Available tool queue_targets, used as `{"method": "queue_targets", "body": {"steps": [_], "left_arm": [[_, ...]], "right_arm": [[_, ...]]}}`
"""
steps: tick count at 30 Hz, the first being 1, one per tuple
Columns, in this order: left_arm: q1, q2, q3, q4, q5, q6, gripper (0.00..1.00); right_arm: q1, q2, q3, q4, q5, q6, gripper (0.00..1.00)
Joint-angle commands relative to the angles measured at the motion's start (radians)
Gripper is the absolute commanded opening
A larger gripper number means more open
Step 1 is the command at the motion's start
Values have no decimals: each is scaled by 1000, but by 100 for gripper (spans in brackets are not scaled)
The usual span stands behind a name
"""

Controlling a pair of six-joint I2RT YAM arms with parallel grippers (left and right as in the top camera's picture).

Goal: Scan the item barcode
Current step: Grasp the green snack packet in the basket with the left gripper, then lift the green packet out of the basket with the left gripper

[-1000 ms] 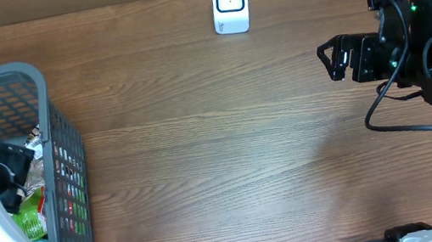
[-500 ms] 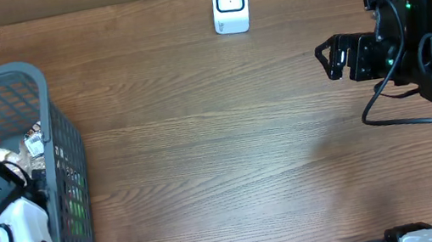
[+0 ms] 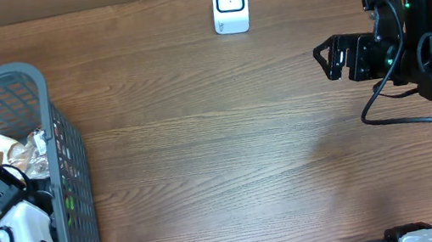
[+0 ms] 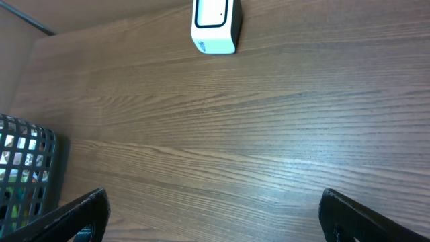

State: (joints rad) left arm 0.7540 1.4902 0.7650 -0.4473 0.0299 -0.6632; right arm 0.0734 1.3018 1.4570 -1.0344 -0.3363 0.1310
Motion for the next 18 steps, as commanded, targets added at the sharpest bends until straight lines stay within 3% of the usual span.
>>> {"method": "queue_targets", "body": {"steps": [1, 9, 18], "left_arm": [[-15, 47, 155, -187, 105, 117, 4], [-15, 47, 664, -642, 106, 274, 4], [-15, 45, 941, -810, 209, 339, 4]], "right_arm": [[4, 2, 26, 3, -6, 3, 100], [4, 2, 26, 3, -6, 2, 100], [4, 2, 26, 3, -6, 3, 100]]}}
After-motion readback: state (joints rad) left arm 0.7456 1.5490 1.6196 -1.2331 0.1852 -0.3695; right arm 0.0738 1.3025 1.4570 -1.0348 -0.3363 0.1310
